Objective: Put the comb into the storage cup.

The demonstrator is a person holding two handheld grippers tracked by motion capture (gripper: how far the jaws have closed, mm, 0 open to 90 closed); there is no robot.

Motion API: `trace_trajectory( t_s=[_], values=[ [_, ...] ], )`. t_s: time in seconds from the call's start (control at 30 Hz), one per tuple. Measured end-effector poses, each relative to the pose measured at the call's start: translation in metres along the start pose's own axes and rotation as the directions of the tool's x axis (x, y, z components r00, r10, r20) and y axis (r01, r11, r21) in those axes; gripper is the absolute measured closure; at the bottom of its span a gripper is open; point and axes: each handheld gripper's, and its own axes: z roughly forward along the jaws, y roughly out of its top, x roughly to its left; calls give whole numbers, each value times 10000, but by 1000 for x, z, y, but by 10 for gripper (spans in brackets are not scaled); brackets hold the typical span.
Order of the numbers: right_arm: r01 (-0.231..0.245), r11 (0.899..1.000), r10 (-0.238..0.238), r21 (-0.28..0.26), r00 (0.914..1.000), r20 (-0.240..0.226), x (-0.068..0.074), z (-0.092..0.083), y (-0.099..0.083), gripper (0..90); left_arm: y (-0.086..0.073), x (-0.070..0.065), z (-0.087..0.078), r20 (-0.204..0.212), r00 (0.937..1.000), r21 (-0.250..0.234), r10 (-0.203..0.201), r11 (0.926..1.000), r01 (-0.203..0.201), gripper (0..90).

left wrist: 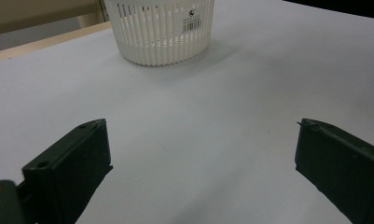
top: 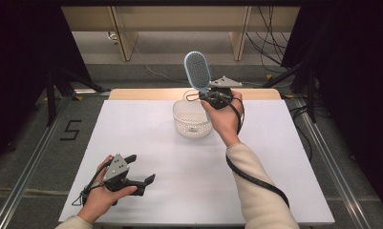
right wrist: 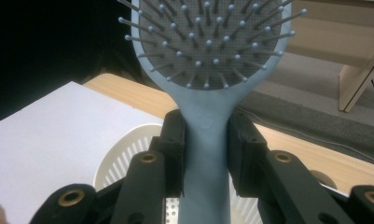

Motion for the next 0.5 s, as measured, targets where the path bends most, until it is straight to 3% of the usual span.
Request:
trace_trajectory(
  t_s=[0.5],
  values=[
    [50, 10000, -49, 33, 10000, -18, 2, 8, 2, 704, 0, 0, 0, 3, 10000, -29, -11, 10000, 11, 29]
  ],
)
